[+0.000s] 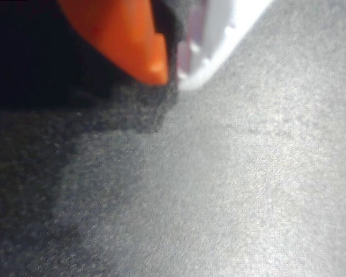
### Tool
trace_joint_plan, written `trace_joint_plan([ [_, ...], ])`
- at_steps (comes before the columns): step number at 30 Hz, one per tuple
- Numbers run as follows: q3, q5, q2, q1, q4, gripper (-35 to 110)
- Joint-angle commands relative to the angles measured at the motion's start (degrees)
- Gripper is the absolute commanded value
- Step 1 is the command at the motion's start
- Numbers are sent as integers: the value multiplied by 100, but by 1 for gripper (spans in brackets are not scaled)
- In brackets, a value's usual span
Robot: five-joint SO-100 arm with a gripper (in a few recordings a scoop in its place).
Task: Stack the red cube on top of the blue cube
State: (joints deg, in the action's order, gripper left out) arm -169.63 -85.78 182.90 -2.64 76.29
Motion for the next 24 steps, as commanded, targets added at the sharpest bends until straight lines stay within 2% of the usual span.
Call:
trace_joint_plan([
  [1,35,26,26,70,26,0],
  [24,176,97,9,114,53,0],
])
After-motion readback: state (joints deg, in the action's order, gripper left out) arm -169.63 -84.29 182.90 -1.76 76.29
